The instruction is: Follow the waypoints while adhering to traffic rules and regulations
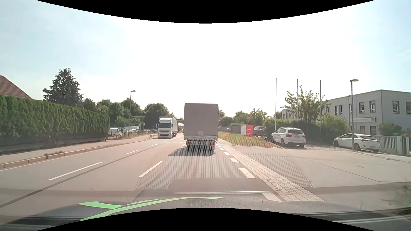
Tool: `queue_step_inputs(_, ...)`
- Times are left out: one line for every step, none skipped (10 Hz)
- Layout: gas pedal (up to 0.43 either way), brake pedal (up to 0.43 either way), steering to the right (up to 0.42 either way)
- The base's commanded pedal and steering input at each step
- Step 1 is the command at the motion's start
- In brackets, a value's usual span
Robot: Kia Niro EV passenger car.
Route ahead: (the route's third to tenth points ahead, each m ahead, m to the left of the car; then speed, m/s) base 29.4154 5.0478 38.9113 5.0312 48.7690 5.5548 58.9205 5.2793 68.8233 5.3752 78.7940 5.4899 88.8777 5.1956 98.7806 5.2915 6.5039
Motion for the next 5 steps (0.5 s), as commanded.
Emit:
queue_step_inputs(0.0,0.0,-0.001)
queue_step_inputs(0.008,0.0,-0.002)
queue_step_inputs(0.008,0.0,-0.003)
queue_step_inputs(0.02,0.0,-0.003)
queue_step_inputs(0.02,0.0,-0.003)
